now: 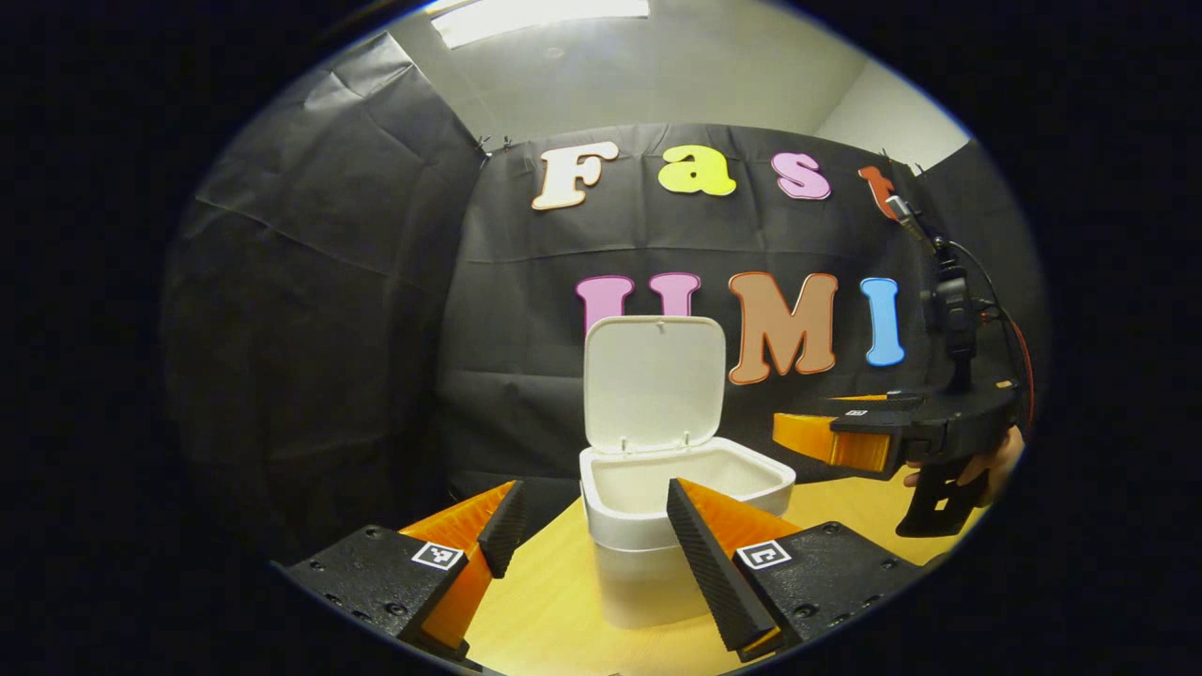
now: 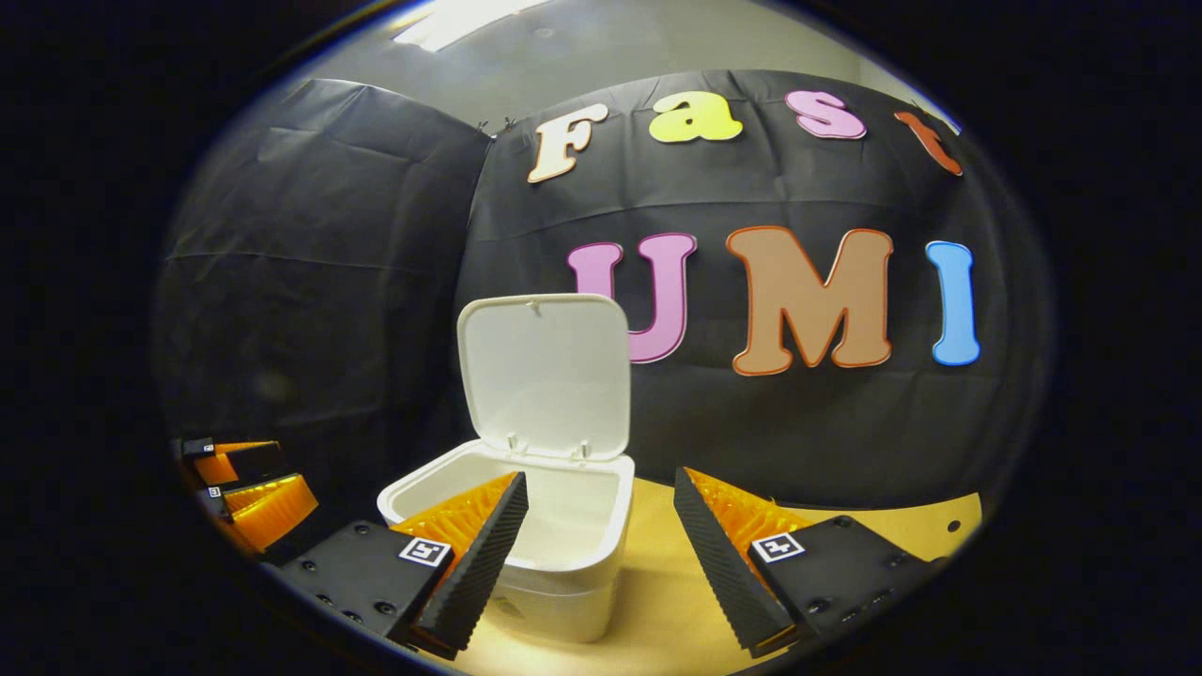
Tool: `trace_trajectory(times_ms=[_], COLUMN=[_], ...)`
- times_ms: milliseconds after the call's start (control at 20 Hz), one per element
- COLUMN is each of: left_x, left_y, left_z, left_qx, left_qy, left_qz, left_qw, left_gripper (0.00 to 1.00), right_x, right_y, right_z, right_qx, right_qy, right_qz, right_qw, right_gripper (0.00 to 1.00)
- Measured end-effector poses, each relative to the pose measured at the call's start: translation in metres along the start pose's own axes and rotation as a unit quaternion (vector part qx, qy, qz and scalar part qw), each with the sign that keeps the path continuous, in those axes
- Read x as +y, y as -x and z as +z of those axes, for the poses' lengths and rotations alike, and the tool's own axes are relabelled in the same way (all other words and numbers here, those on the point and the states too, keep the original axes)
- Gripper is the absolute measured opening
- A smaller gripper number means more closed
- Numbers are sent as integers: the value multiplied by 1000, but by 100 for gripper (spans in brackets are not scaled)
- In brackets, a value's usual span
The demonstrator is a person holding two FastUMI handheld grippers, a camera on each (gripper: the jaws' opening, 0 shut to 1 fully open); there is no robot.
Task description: Press the lid of the desktop garbage bin to open it, pick up the crumpled paper on the desktop and throw it into the bin, then pick up the pop can on the desktop and drop it into the bin, and finally close the garbage bin lid.
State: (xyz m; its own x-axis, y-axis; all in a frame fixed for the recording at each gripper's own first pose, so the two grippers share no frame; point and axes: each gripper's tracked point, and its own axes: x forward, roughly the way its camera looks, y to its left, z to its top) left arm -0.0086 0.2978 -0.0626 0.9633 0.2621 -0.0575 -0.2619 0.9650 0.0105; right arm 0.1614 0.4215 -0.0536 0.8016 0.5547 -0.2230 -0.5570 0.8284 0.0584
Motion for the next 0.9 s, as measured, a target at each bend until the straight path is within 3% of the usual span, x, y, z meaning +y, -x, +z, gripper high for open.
trace_trajectory(times_ms=[400,900], left_x=[-82,-186], left_y=[-3,2], left_z=[6,2], left_qx=[-7,1], left_qy=[10,18], left_qz=[-85,-180], left_qw=[996,984], left_gripper=[90,89], right_x=[-96,-205], right_y=[83,196], right_z=[-4,-31], right_qx=[-18,-11], right_qy=[-12,-49], right_qz=[-99,-222], right_qw=[995,974], right_gripper=[100,100])
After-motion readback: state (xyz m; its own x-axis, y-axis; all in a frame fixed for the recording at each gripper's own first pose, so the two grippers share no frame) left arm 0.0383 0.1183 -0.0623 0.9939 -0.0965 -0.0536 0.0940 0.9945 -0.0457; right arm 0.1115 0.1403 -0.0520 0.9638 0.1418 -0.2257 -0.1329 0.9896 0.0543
